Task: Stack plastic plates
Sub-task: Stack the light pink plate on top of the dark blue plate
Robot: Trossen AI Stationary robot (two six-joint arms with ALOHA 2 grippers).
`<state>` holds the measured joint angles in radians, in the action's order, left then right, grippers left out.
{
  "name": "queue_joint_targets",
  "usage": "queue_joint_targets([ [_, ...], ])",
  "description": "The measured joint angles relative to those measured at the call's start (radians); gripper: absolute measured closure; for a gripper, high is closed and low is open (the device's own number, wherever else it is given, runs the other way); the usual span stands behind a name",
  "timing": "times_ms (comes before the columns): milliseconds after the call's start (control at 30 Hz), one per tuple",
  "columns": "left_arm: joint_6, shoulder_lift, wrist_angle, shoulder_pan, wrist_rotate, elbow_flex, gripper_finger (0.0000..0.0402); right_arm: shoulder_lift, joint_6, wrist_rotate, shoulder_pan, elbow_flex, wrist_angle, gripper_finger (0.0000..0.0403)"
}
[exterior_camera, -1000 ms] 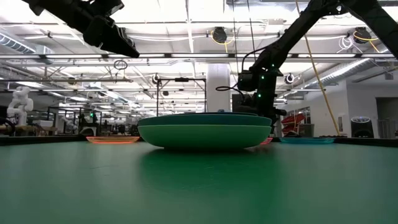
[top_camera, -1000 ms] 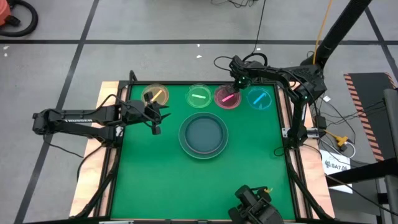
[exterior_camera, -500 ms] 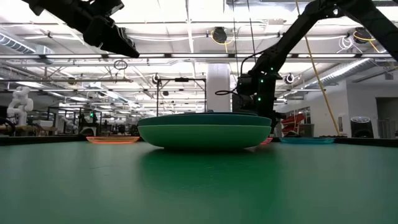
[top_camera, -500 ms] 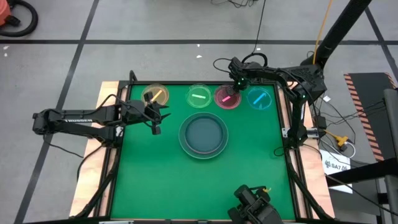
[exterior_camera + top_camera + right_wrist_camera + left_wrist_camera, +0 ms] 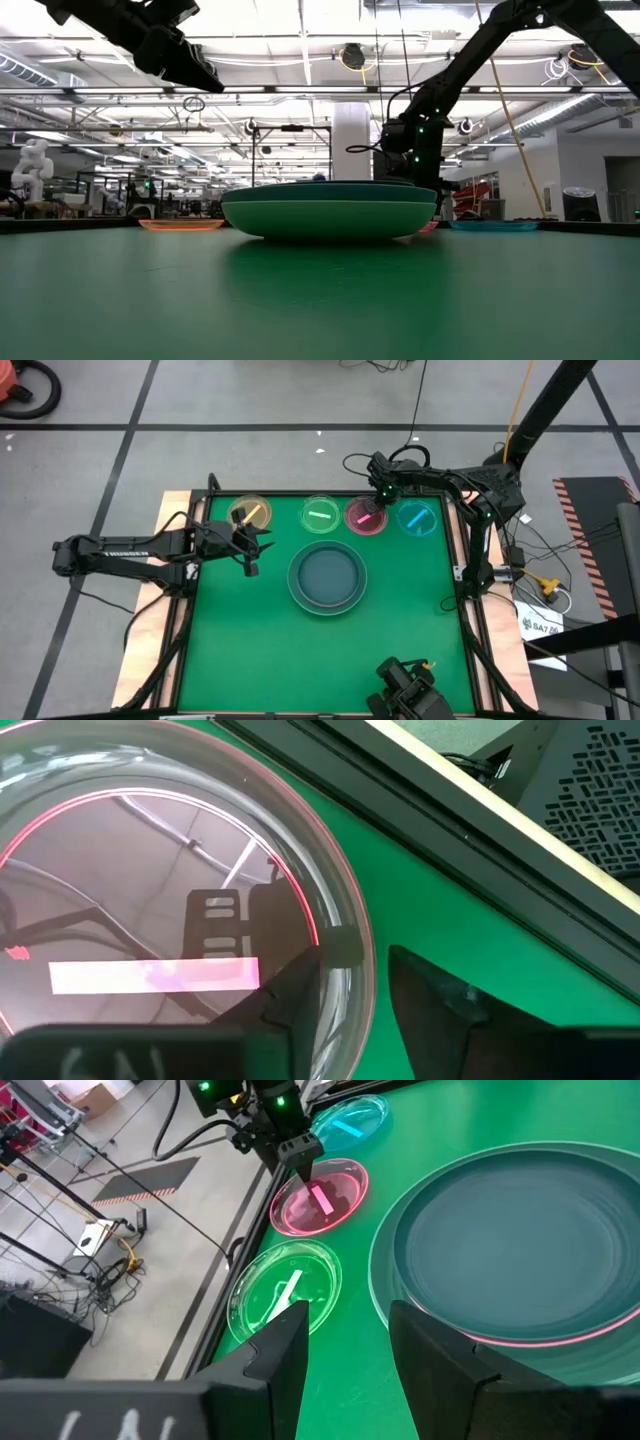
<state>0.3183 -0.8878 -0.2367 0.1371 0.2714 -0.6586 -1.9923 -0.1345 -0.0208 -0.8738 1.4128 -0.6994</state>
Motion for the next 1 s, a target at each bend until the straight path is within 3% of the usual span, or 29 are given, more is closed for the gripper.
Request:
queue_joint_targets([
  [1000, 0.000, 0.000, -0.006, 0.000, 0.000, 0.000, 0.0252, 0.001, -0.002, 0.000, 0.000, 0.001, 0.000, 0.0391],
])
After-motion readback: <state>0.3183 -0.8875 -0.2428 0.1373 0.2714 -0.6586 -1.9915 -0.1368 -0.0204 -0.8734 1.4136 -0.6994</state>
